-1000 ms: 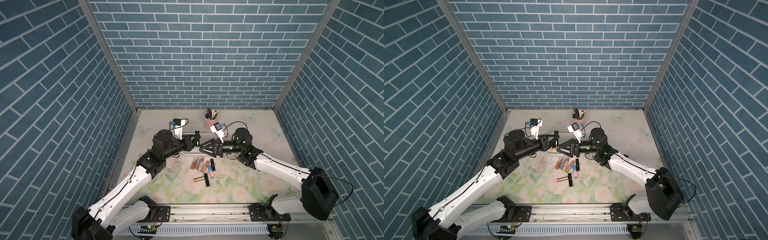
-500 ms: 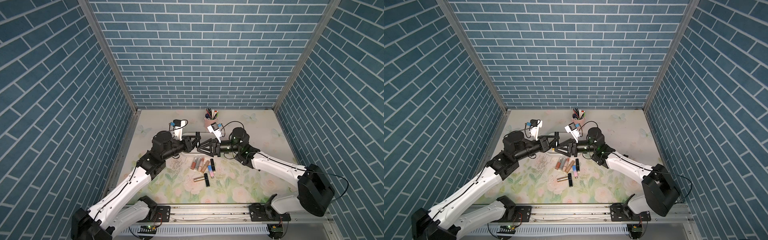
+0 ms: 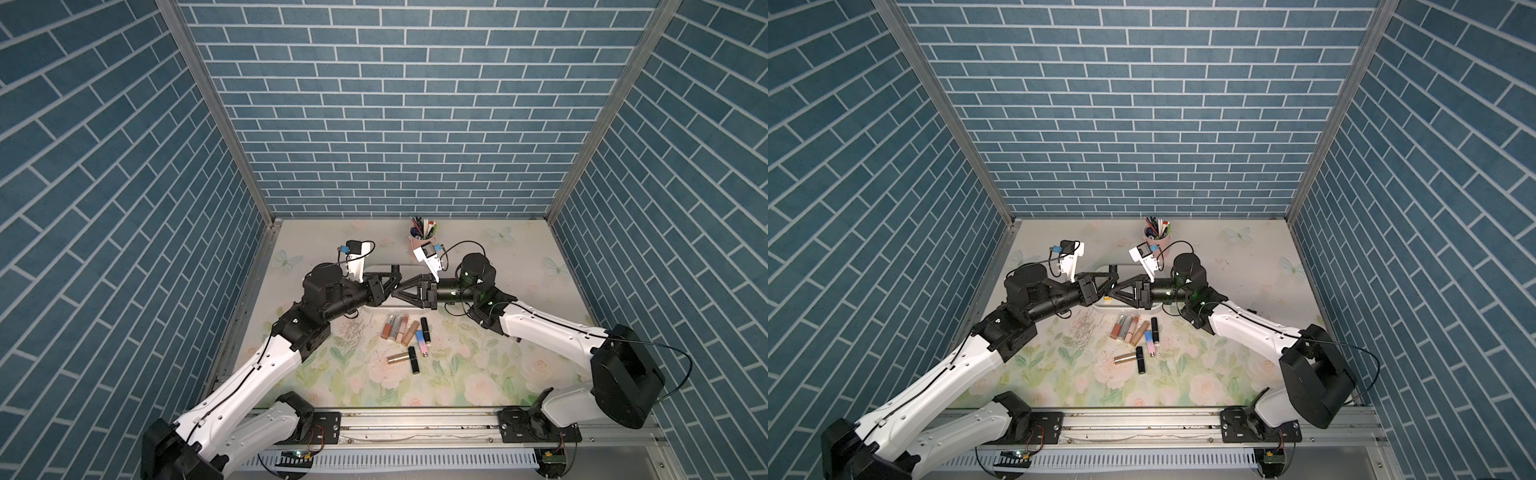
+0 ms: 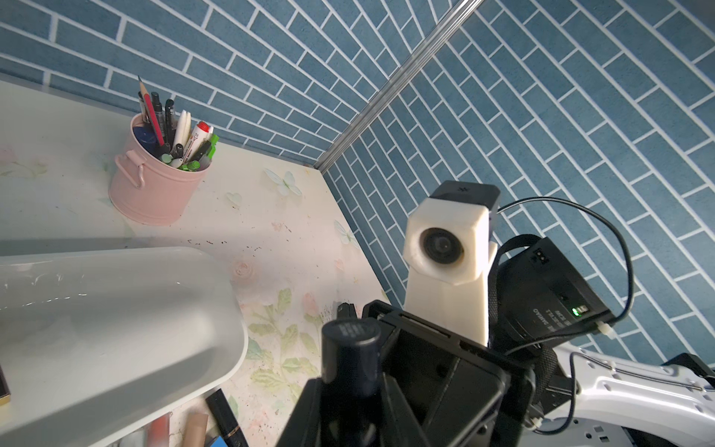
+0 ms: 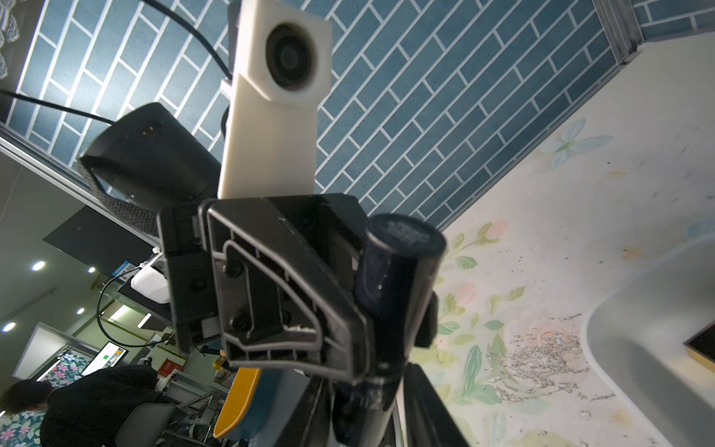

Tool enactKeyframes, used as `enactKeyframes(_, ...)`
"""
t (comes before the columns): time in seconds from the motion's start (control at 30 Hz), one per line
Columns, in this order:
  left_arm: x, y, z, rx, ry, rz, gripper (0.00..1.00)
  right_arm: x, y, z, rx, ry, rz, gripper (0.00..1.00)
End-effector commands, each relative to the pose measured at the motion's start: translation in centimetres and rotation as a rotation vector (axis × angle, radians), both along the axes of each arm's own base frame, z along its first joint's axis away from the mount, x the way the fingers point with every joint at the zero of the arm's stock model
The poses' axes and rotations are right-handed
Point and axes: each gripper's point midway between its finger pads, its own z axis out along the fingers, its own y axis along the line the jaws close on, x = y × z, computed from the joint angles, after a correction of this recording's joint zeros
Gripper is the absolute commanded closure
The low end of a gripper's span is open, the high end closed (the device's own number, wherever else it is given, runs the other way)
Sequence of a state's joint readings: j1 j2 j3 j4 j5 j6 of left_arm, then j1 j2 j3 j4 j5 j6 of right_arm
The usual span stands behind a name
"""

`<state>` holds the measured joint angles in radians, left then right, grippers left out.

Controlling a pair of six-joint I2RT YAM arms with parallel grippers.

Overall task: Put the lipstick into the storage box
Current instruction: Place the lipstick in the storage box.

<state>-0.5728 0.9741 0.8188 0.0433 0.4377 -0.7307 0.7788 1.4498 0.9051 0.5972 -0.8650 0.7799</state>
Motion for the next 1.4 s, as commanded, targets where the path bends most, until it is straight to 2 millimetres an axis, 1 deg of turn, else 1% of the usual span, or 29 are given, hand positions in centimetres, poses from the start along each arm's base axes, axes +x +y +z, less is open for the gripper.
enactKeyframes(0.0, -0.4, 0.2, 0.5, -0.018, -0.023, -0.007, 0.94, 0.4, 0.4, 1.9, 0.047, -0.036, -0.011, 0.72)
enactKeyframes(0.13, -0.4, 0.2, 0.3, -0.016, -0.021, -0.003, 0.94, 0.4, 0.4, 2.0, 0.054, -0.034, -0.012, 0.82)
enactKeyframes(0.2, -0.4, 0.2, 0.3, -0.015, -0.02, -0.003, 0.91, 0.4, 0.3, 2.0, 0.056, -0.033, -0.013, 0.88)
enactKeyframes(0.23, -0.4, 0.3, 0.3, -0.012, -0.02, -0.001, 0.86, 0.4, 0.3, 2.1, 0.057, -0.032, -0.012, 0.88)
enactKeyframes(0.3, -0.2, 0.3, 0.2, -0.006, -0.017, 0.005, 0.71, 0.4, 0.3, 1.9, 0.055, -0.03, -0.013, 0.89)
enactKeyframes(0.33, -0.2, 0.3, 0.2, -0.003, -0.017, 0.006, 0.61, 0.4, 0.3, 1.8, 0.053, -0.026, -0.015, 0.9)
enactKeyframes(0.37, -0.1, 0.3, 0.1, 0.001, -0.016, 0.01, 0.46, 0.4, 0.4, 1.8, 0.052, -0.025, -0.013, 0.9)
enactKeyframes(0.4, 0.0, 0.4, 0.1, 0.003, -0.014, 0.013, 0.36, 0.4, 0.3, 1.7, 0.051, -0.024, -0.016, 0.9)
enactKeyframes(0.43, 0.0, 0.3, 0.1, 0.005, -0.015, 0.015, 0.35, 0.5, 0.3, 1.6, 0.049, -0.022, -0.019, 0.9)
enactKeyframes(0.5, 0.2, 0.3, 0.2, 0.008, -0.017, 0.018, 0.28, 0.6, 0.3, 1.5, 0.046, -0.021, -0.021, 0.9)
enactKeyframes(0.53, 0.3, 0.3, 0.3, 0.01, -0.021, 0.021, 0.21, 0.6, 0.3, 1.4, 0.045, -0.019, -0.024, 0.9)
enactKeyframes(0.6, 0.5, 0.5, 0.4, 0.02, -0.027, 0.037, 0.0, 0.9, 0.3, 1.1, 0.036, -0.012, -0.038, 0.9)
enactKeyframes(0.7, 1.0, 1.3, 0.7, 0.051, -0.043, 0.083, 0.0, 2.0, -0.1, 0.1, 0.006, 0.015, -0.081, 0.9)
enactKeyframes(0.8, 1.3, 2.8, 1.3, 0.096, -0.066, 0.165, 0.0, 4.2, -0.8, -2.0, -0.06, 0.072, -0.154, 0.88)
enactKeyframes(0.9, 1.7, 5.6, 1.3, 0.162, -0.073, 0.304, 0.0, 7.0, -1.7, -5.5, -0.203, 0.143, -0.261, 0.88)
enactKeyframes(0.97, 1.7, 7.6, 1.1, 0.199, -0.072, 0.392, 0.0, 8.6, -2.1, -8.1, -0.3, 0.185, -0.311, 0.88)
enactKeyframes(1.03, 1.4, 8.5, 0.5, 0.223, -0.067, 0.427, 0.0, 9.5, -2.2, -9.9, -0.359, 0.21, -0.329, 0.88)
enactKeyframes(1.2, 1.1, 9.7, -1.2, 0.288, -0.03, 0.465, 0.0, 11.5, -1.4, -14.2, -0.457, 0.275, -0.345, 0.89)
enactKeyframes(1.37, 0.6, 10.7, -2.3, 0.334, -0.012, 0.489, 0.0, 13.1, -0.3, -17.5, -0.517, 0.322, -0.351, 0.89)
